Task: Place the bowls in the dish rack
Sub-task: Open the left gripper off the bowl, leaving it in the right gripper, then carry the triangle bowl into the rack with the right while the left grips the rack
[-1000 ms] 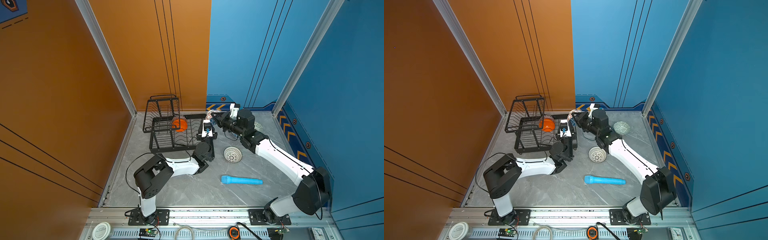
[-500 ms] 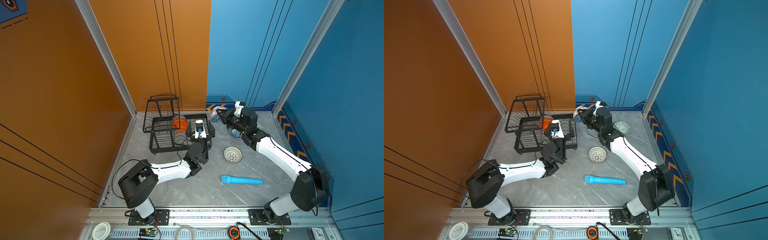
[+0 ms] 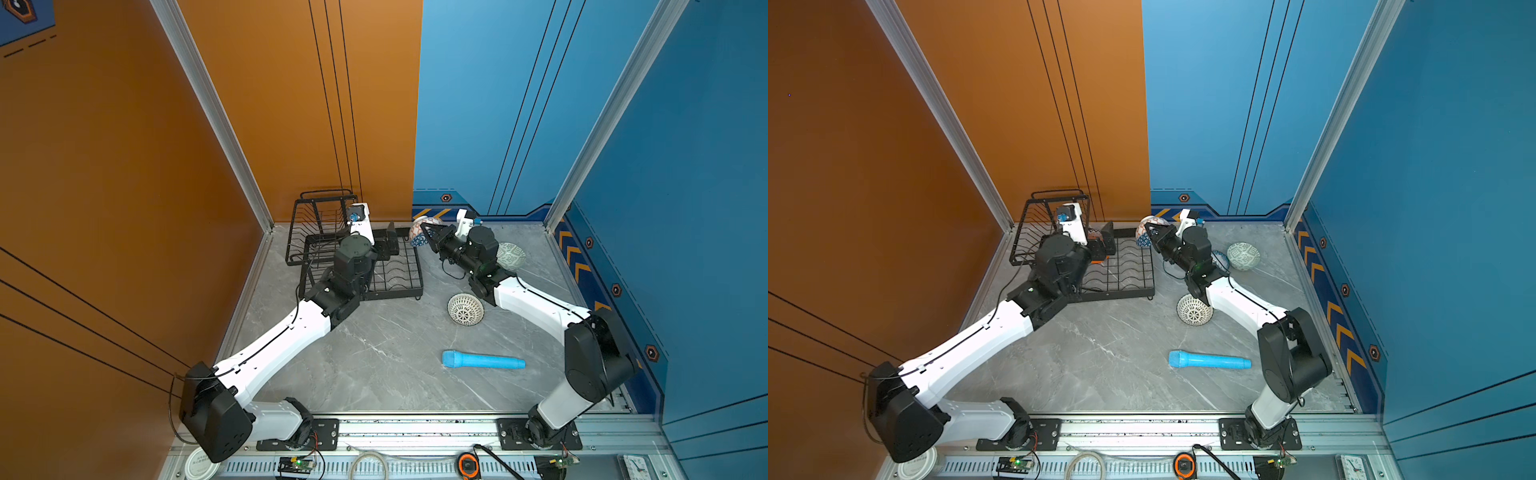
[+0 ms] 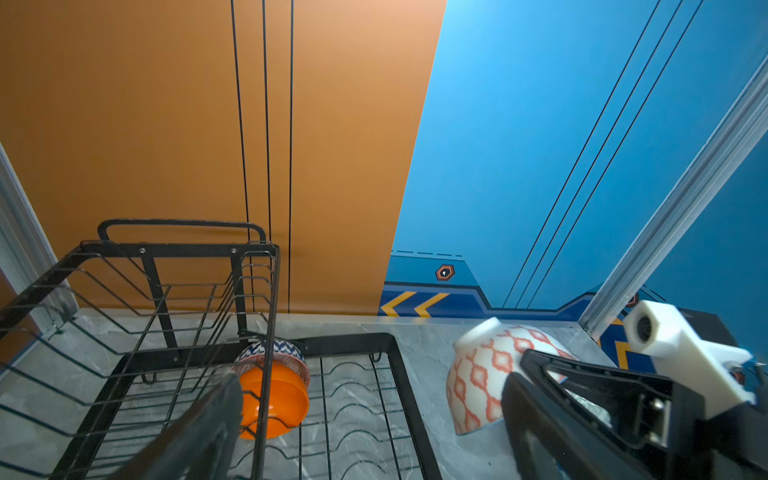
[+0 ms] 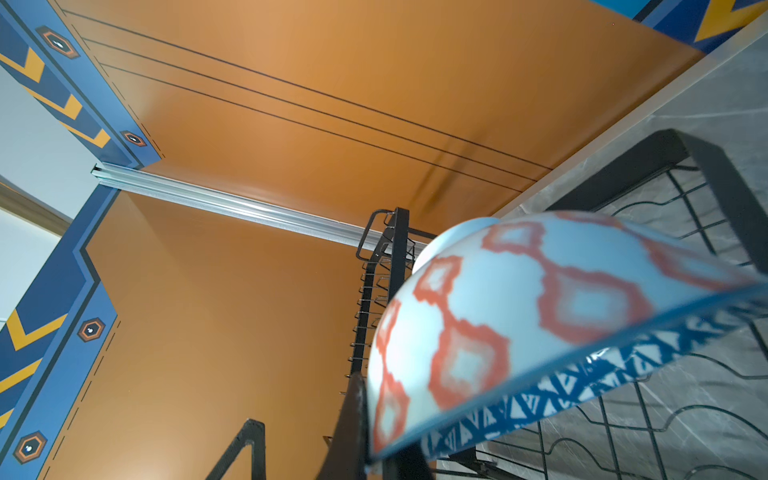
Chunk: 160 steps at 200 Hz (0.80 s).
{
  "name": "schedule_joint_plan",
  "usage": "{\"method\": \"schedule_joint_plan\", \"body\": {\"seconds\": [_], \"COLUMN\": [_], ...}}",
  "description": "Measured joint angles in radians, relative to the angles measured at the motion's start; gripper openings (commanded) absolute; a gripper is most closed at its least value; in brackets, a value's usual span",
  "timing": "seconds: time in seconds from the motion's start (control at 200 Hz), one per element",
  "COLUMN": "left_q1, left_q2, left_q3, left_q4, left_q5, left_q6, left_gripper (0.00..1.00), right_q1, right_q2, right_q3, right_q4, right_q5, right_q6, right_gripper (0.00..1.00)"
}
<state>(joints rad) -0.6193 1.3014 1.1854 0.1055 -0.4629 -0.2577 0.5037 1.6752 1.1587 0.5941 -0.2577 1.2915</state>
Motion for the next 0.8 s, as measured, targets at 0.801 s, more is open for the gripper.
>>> {"method": "schedule_joint_plan", "body": {"seconds": [0.801], "left_q1": [0.298], "left_q2": [-0.037], "left_q3": [0.092], "left_q4": [-0.362], "left_q5": [0.389], "left_q6": [-0.126], "left_gripper": [0.98], "right_q1": [0.163], "right_q2": [0.473], "right_q3": [0.193], "right_q4": [0.253], "right_q5": [0.09], "right_q6": [0.12], "right_gripper": [0.0]}}
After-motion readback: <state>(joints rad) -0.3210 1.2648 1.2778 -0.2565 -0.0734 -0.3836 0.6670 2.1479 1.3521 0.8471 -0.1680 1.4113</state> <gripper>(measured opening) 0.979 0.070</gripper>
